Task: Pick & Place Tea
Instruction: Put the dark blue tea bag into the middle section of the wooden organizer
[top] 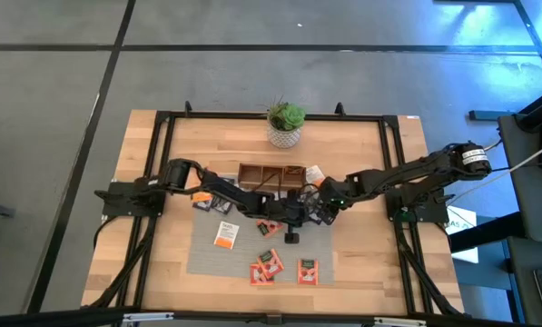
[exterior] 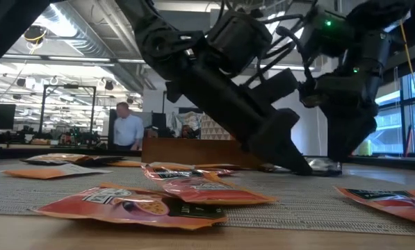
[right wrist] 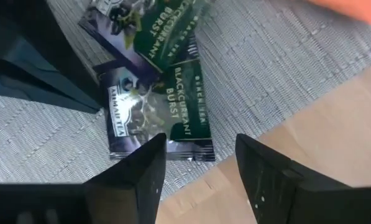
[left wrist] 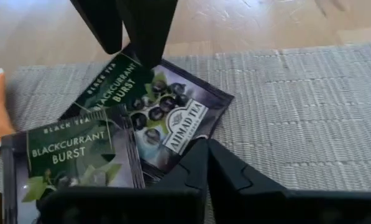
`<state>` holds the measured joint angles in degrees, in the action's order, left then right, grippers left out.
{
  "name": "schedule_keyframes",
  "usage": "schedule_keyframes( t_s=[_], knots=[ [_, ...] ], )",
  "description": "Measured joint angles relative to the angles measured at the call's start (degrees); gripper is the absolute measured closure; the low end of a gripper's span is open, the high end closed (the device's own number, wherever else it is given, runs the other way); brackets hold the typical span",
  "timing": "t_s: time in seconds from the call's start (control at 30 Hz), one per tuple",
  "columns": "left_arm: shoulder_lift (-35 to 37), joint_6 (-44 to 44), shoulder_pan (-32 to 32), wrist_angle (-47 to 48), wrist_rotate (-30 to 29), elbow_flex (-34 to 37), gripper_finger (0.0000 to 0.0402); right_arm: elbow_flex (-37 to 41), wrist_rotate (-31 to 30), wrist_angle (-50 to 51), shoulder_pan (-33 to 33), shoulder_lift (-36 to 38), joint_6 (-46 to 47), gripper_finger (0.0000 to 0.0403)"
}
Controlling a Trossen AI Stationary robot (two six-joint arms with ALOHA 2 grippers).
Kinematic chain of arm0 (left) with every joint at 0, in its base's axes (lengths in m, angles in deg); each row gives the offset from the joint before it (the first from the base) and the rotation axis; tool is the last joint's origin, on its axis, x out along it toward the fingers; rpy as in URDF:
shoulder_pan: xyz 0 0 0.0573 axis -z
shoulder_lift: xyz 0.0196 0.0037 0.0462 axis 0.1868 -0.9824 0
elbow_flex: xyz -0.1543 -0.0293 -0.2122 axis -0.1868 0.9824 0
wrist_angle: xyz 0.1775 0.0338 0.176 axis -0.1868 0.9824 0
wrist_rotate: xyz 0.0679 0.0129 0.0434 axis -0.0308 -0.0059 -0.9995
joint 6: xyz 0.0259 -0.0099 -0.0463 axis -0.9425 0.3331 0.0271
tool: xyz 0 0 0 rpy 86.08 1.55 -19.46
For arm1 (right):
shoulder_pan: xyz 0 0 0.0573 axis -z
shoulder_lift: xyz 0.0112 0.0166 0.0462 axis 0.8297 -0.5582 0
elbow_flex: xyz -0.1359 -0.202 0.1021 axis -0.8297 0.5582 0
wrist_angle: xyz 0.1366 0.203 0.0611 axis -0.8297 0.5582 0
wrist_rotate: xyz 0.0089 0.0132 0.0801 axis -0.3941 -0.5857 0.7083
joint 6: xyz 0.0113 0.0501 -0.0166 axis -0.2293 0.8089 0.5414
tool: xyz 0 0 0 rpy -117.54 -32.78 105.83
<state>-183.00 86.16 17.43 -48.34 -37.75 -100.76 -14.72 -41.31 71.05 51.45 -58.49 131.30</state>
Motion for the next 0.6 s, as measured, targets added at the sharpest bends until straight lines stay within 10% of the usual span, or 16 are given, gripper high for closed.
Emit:
schedule_keyframes(
  t_s=[0.6],
  knots=[
    [-0.5,0.0,0.0,0.9,0.1,0.0,0.0399,7.5,8.1,-16.0,3.7,0.1,1.1,0.0257]
  ],
)
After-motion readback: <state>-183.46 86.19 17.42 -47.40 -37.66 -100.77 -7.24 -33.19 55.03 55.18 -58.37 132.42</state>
